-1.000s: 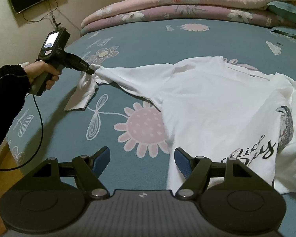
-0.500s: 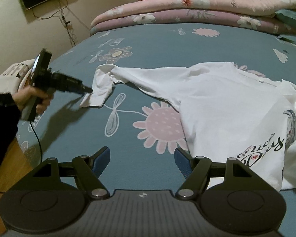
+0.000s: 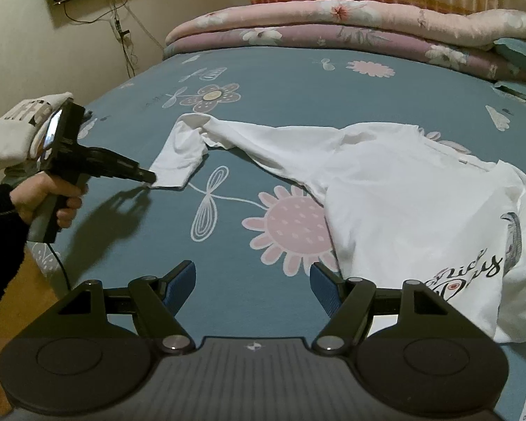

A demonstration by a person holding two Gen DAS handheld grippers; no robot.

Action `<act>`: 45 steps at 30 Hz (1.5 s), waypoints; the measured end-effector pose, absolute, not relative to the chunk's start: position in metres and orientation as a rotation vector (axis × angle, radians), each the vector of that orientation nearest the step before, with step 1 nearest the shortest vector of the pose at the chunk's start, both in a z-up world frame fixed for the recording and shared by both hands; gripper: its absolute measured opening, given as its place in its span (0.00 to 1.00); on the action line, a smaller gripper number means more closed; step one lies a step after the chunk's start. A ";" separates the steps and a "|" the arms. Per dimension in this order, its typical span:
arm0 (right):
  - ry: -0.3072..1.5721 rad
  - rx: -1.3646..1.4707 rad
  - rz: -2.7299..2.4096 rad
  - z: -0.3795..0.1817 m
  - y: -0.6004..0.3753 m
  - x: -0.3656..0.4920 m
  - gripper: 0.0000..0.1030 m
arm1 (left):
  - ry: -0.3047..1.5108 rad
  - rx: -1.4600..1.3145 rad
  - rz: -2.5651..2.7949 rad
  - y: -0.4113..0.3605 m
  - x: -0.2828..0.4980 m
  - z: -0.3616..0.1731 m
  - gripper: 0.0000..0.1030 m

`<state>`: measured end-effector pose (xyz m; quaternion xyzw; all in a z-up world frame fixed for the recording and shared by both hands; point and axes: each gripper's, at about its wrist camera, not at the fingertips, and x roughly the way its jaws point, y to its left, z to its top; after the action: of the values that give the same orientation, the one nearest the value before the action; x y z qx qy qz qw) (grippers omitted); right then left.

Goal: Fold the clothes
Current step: 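Pull the shirt sleeve outward with the left gripper to spread it flat, then open the left gripper and move it over the shirt body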

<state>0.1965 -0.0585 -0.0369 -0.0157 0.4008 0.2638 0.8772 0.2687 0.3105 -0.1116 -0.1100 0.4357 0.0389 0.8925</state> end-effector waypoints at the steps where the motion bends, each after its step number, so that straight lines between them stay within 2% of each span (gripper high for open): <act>1: 0.834 -0.032 0.550 -0.037 -0.059 0.197 0.74 | 0.898 -0.225 0.092 0.316 0.267 -0.108 0.03; 14: 0.843 -0.046 0.544 -0.043 -0.056 0.201 0.74 | 0.819 -0.237 0.262 0.397 0.276 -0.063 0.02; 27: 0.869 -0.060 0.525 -0.050 -0.059 0.207 0.74 | 0.876 -0.237 0.356 0.438 0.310 -0.071 0.03; 32: 0.881 -0.065 0.520 -0.053 -0.059 0.209 0.74 | 0.912 -0.228 0.382 0.443 0.328 -0.078 0.04; 34: 0.880 -0.072 0.517 -0.054 -0.059 0.208 0.74 | 0.933 -0.211 0.408 0.445 0.331 -0.084 0.11; 38: 0.880 -0.063 0.522 -0.054 -0.062 0.210 0.74 | 0.956 -0.149 0.433 0.441 0.330 -0.089 0.10; 41: 0.881 -0.056 0.541 -0.057 -0.062 0.211 0.74 | 0.943 -0.115 0.372 0.427 0.330 -0.082 0.10; 45: 0.883 -0.051 0.572 -0.060 -0.059 0.212 0.74 | 0.910 -0.066 0.239 0.389 0.343 -0.066 0.17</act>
<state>0.2120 -0.0590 -0.0599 -0.0242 0.4215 0.2730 0.8644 0.3426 0.3893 -0.0663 -0.0320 0.4385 0.1152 0.8907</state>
